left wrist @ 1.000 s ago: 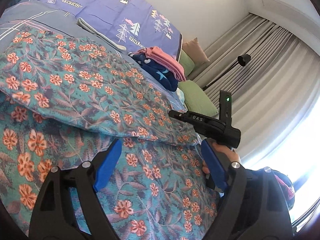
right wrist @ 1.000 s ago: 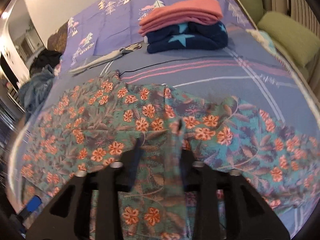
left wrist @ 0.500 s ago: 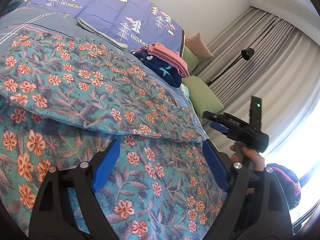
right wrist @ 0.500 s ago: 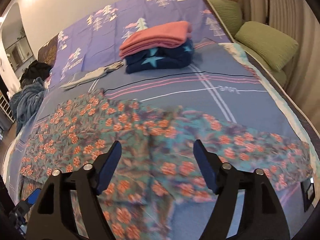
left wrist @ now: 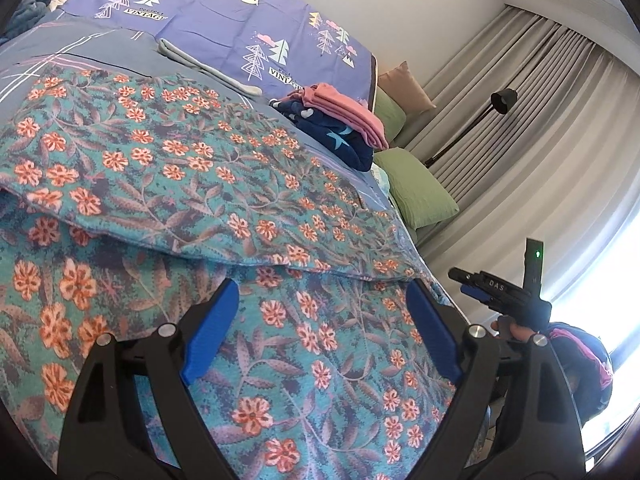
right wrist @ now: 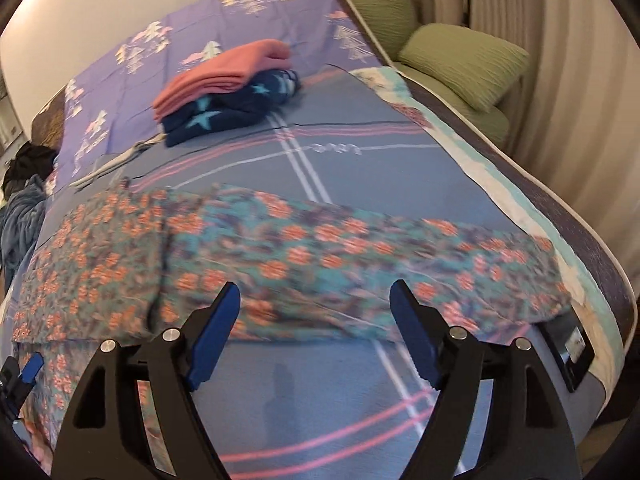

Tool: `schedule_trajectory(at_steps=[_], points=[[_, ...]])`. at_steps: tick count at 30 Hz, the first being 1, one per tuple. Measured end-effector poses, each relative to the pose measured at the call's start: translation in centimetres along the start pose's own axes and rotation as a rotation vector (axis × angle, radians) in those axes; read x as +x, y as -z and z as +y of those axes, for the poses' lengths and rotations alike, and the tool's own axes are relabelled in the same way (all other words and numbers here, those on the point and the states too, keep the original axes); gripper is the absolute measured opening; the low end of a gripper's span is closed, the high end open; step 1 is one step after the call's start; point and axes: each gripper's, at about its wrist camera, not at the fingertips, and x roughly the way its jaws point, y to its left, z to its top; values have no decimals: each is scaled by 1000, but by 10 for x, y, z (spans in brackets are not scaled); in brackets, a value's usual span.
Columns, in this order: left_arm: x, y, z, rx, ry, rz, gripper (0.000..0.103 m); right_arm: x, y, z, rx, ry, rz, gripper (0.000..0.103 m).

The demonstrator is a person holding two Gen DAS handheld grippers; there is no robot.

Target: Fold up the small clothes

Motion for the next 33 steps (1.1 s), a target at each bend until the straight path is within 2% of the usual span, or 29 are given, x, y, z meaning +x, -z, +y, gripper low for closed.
schedule_trajectory(at_steps=[7, 19, 22, 27, 29, 30, 33], points=[[1, 1, -1, 9, -15, 7, 87, 1, 6, -23, 33, 31, 10, 78], [2, 0, -2, 15, -29, 11, 87, 7, 7, -41, 63, 27, 23, 78], [2, 0, -2, 17, -31, 11, 88, 7, 6, -67, 163, -18, 35, 78], [1, 1, -2, 22, -42, 11, 88, 7, 8, -119, 308, -33, 56, 78], [1, 1, -3, 26, -50, 12, 88, 11, 12, -150, 413, -77, 85, 78], [1, 1, -3, 27, -52, 12, 88, 14, 16, -170, 497, -127, 102, 78], [0, 2, -3, 30, -61, 10, 89, 23, 33, -207, 680, -233, 141, 84]])
